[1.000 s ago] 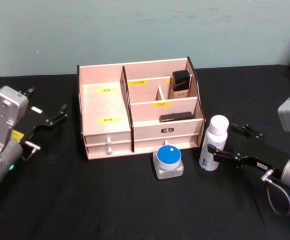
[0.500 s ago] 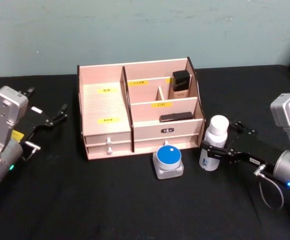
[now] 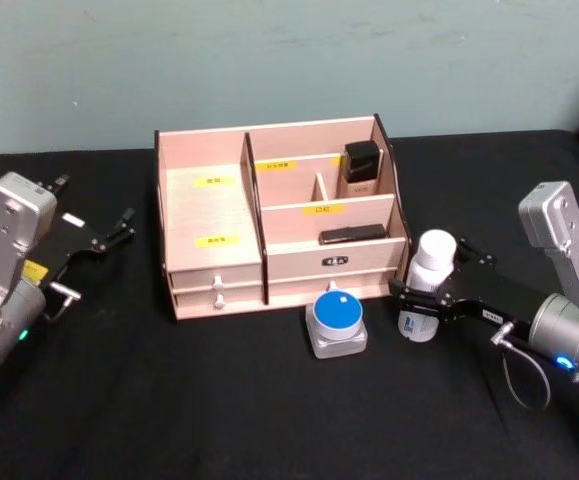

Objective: Pick up the facial cleanser and watermelon frost from the table and place them into the tiered storage box.

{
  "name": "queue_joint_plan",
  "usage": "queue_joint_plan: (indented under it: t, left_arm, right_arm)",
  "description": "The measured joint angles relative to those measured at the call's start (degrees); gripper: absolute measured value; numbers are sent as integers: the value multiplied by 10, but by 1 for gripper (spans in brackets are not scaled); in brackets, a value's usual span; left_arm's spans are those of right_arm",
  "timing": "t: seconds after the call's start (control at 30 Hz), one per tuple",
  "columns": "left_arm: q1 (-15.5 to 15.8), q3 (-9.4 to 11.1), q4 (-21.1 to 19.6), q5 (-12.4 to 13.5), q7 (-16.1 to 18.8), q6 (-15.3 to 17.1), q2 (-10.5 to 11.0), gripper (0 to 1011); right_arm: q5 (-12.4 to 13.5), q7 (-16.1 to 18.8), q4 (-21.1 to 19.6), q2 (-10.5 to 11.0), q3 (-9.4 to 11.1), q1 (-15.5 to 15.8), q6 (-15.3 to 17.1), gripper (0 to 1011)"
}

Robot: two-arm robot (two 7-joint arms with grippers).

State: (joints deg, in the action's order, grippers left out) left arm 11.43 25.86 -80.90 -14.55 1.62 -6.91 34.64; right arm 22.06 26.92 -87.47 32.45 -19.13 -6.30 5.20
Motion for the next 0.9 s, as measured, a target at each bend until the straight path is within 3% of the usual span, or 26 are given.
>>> queue_joint_plan:
  t: [0.43, 0.9]
  left_arm:
    - [0, 0, 0, 0, 0, 0, 0, 1010]
    - [0, 0, 0, 0, 0, 0, 0, 1010]
  right_arm:
    - [2, 0, -2, 1, 2, 2, 1, 980]
    - [4, -1, -3, 2, 3, 3, 2, 600]
